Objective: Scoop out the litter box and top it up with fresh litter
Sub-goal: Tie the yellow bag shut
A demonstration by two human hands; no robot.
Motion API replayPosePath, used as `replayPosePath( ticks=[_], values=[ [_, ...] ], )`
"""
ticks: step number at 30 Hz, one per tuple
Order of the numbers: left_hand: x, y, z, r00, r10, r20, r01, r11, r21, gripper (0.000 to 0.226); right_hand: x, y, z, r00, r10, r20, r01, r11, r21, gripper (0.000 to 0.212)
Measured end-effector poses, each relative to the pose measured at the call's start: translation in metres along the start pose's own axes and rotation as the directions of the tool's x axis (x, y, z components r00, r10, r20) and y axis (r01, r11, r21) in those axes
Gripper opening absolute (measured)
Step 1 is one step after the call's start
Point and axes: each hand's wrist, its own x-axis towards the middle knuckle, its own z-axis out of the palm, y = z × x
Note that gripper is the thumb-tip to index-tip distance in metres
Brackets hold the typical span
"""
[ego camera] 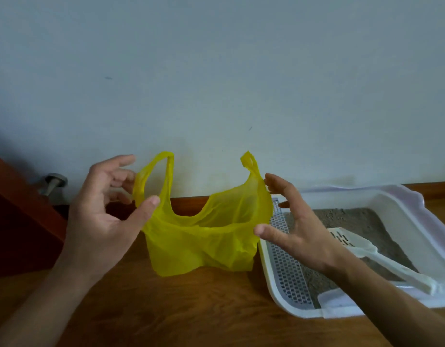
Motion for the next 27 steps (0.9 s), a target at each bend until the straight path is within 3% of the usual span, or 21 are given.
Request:
replayPosePath(
  ticks=[4, 9, 13, 16, 18, 22, 27],
  values=[
    [-0.007, -0.021, 0.001, 0.991, -0.116, 0.066, 0.118, 0.993, -0.025, 0.081, -0.001, 0.013, 0.013, 0.994, 0.068, 0.088, -0.068, 0.998, -0.007, 0.119],
    [-0.013, -0.047, 0.015, 0.898, -0.295, 0.327, 0.330, 0.942, -0.057, 0.122, 0.006, 0.021, 0.025, 0.995, 0.095, -0.019, -0.093, 0.992, 0.084, 0.128],
    [0.004, -0.060, 0.035, 0.807, -0.413, 0.421, 0.528, 0.824, -0.205, 0.120, 0.031, 0.027, 0.033, 0.965, 0.260, 0.038, -0.262, 0.938, 0.226, 0.145],
    [0.011, -0.061, 0.046, 0.803, -0.429, 0.413, 0.558, 0.784, -0.272, 0.100, 0.050, 0.031, 0.040, 0.933, 0.350, 0.086, -0.354, 0.851, 0.388, 0.149],
    [0.008, -0.058, 0.050, 0.825, -0.429, 0.368, 0.533, 0.806, -0.257, 0.080, 0.056, 0.033, 0.044, 0.935, 0.347, 0.065, -0.343, 0.846, 0.407, 0.129],
    [-0.004, -0.050, 0.053, 0.872, -0.413, 0.263, 0.467, 0.862, -0.198, 0.040, 0.050, 0.025, 0.046, 0.959, 0.282, 0.023, -0.270, 0.890, 0.368, 0.045],
    [-0.018, -0.043, 0.045, 0.898, -0.377, 0.225, 0.415, 0.896, -0.155, 0.013, 0.034, 0.018, 0.044, 0.980, 0.191, 0.055, -0.198, 0.923, 0.330, 0.015]
  ],
)
